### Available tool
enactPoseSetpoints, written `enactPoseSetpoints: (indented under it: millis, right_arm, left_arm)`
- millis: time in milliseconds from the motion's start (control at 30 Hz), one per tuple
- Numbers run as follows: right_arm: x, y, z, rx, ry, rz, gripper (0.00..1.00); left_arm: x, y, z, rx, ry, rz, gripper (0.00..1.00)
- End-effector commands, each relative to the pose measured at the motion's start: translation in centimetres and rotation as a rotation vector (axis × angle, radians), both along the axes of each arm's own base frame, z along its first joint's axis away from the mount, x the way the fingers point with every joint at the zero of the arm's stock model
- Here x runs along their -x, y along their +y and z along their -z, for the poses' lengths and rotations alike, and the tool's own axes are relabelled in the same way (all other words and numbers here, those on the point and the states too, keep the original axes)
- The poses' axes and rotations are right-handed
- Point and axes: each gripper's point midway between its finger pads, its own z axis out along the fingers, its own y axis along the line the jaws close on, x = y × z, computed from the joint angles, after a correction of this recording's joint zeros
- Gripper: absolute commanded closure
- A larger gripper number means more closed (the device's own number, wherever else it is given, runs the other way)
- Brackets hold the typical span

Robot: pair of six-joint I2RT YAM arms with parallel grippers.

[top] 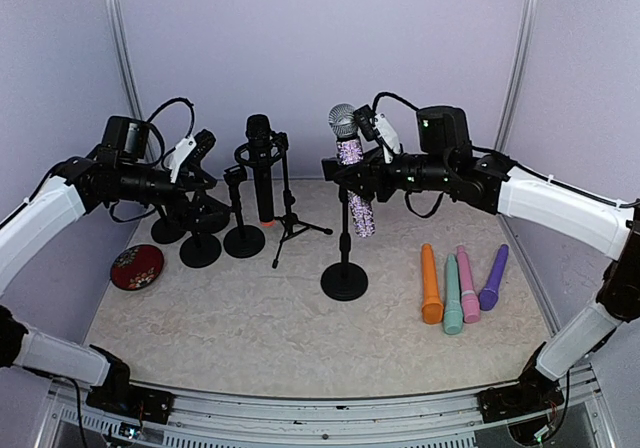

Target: Remove the microphone from the stand

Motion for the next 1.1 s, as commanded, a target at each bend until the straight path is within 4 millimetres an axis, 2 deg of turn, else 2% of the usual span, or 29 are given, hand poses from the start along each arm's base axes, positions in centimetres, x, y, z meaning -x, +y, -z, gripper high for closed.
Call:
enactPoseSetpoints:
  millis: [0, 200, 400, 433, 500, 567, 600, 667, 867, 1067]
  right_arm:
    - [4.9, 0.8, -5.1, -0.129, -0.069, -0.221, 1.00]
    - [8.3, 3.1, -4.6, -0.119, -0.086, -0.417, 1.00]
    - [9.7, 4.9, -3.7, -0.061, -0.114, -0.493, 1.00]
    - [9.7, 5.0, -3.5, -0.052, -0.111, -0.495, 0.94]
    - [9.4, 5.0, -3.0, -0.033, -0.107, -0.484, 0.73]
    - [8.9, 4.9, -2.7, -0.015, -0.104, -0.448, 0.46]
    - [8.6, 4.7, -2.6, -0.006, -0.107, -0.423, 0.37]
    - [8.2, 4.4, -2.7, 0.000, -0.113, -0.387, 0.30]
    - [8.1, 3.9, -5.0, -0.033, -0.141, -0.309, 0.26]
    - [8.1, 3.0, -6.4, -0.027, -0.168, -0.204, 0.41]
  left_arm:
    - [1.9, -2.4, -1.7, 0.049, 0.003, 0.133, 0.01]
    - [3.2, -5.5, -3.0, 0.101, 0.014, 0.272, 0.01]
    - [3.0, -8.0, -3.1, 0.127, 0.010, 0.355, 0.01]
    - [2.8, -8.4, -3.1, 0.128, 0.004, 0.363, 0.01]
    - [2.5, -9.1, -3.3, 0.129, -0.008, 0.382, 0.01]
    - [2.5, -9.7, -3.5, 0.132, -0.012, 0.405, 0.01]
    - [2.5, -10.0, -3.5, 0.132, -0.017, 0.417, 0.01]
    - [2.5, -10.4, -3.3, 0.130, -0.023, 0.439, 0.01]
    - [2.6, -11.9, -2.5, 0.120, -0.042, 0.504, 0.01]
    - [1.9, -12.8, -2.6, 0.117, -0.066, 0.531, 0.01]
